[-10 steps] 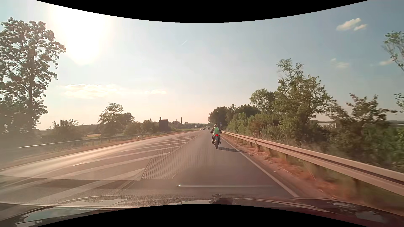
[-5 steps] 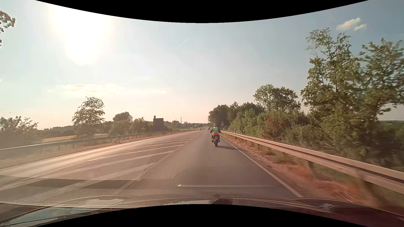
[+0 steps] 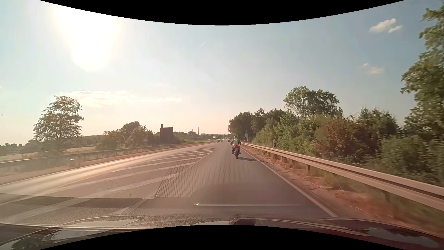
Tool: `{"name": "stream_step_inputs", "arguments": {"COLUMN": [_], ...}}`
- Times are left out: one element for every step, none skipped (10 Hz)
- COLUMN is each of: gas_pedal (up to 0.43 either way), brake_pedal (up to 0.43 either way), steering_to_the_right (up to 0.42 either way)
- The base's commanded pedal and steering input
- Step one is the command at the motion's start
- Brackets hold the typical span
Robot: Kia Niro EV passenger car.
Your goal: Follow the waypoints while adhering to traffic rules and regulations
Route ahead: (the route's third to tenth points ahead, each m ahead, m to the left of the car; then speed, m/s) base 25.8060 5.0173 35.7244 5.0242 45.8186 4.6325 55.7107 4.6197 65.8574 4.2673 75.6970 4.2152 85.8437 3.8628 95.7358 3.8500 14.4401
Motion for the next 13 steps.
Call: {"name": "stream_step_inputs", "arguments": {"gas_pedal": [0.020, 0.150, 0.150, 0.150, 0.177, 0.197, 0.209, 0.209, 0.220, 0.220, 0.220, 0.220, 0.220], "brake_pedal": [0.000, 0.000, 0.000, 0.000, 0.000, 0.000, 0.000, 0.000, 0.000, 0.000, 0.000, 0.000, 0.000], "steering_to_the_right": [0.000, 0.000, 0.000, 0.000, 0.000, 0.000, 0.000, 0.000, 0.000, 0.000, 0.000, 0.000, 0.000]}}
